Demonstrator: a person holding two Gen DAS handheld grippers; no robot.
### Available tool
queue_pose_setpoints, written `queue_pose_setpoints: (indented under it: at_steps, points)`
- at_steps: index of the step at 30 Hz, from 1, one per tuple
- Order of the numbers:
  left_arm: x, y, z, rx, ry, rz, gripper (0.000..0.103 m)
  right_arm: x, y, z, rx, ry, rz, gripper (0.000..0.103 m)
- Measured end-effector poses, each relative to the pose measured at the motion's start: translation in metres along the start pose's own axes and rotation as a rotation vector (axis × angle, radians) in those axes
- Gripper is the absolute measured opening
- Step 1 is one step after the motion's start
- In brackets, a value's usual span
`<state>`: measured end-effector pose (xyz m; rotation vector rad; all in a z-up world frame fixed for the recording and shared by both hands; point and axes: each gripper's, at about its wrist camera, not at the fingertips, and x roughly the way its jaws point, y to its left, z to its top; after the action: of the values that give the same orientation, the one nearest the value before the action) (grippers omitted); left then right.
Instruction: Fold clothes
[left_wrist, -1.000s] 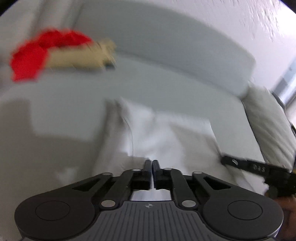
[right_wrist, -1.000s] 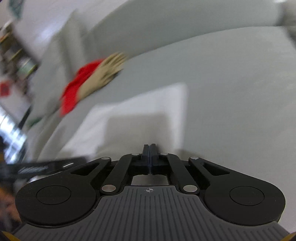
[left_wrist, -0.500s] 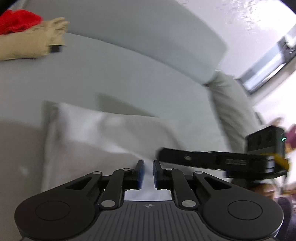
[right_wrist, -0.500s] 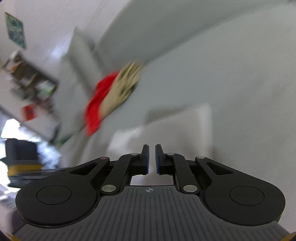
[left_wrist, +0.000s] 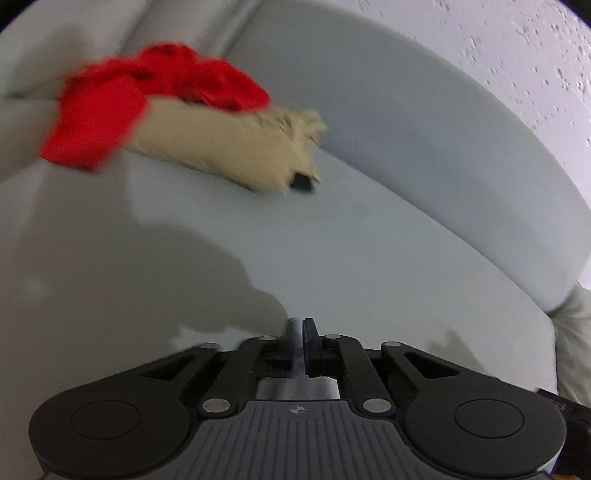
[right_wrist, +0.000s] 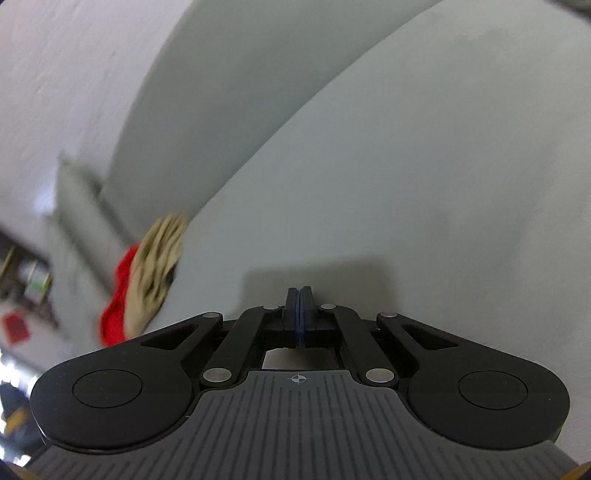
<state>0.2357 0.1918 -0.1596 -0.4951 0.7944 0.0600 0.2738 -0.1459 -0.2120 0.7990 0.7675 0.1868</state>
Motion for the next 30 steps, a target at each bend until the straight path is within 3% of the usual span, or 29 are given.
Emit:
queue_pose_setpoints:
  at_steps: [2, 3, 6, 8, 12, 14, 17, 20, 24, 25, 30]
  points:
    - [-0.019, 0.008, 0.000, -0.025, -0.002, -0.034, 0.007, -0.015, -0.001, 0.002, -0.002, -0.038, -0.046, 0.010]
    - [-0.028, 0.010, -0.004, -0.026, 0.015, -0.093, 0.007, -0.024, -0.001, 0.001, -0.002, -0.050, -0.056, 0.012]
    - [-0.048, -0.004, -0.017, 0.063, 0.084, -0.276, 0.013, -0.056, 0.003, -0.008, 0.004, -0.049, -0.031, 0.012]
    - [-0.058, -0.018, -0.033, 0.150, 0.128, -0.352, 0.017, -0.075, 0.012, -0.019, -0.011, -0.020, 0.006, 0.012]
    - [-0.072, -0.043, -0.066, 0.343, 0.144, -0.252, 0.017, -0.096, 0.049, -0.054, -0.204, 0.080, 0.002, 0.020]
    - [-0.078, -0.054, -0.082, 0.429, 0.147, -0.207, 0.016, -0.104, 0.070, -0.073, -0.367, 0.103, -0.040, 0.032]
    - [-0.092, -0.060, -0.105, 0.466, 0.159, -0.165, 0.017, -0.114, 0.089, -0.102, -0.592, 0.139, -0.099, 0.033]
    - [-0.108, -0.068, -0.128, 0.515, 0.144, -0.058, 0.018, -0.121, 0.099, -0.123, -0.753, 0.201, -0.176, 0.033]
    - [-0.138, -0.070, -0.159, 0.525, 0.140, 0.031, 0.018, -0.153, 0.105, -0.137, -0.799, 0.255, -0.214, 0.035]
    - [-0.147, -0.071, -0.168, 0.532, 0.141, 0.042, 0.018, -0.164, 0.101, -0.139, -0.795, 0.264, -0.221, 0.040]
    - [-0.177, -0.064, -0.192, 0.532, 0.158, 0.038, 0.018, -0.217, 0.087, -0.142, -0.715, 0.292, -0.238, 0.044]
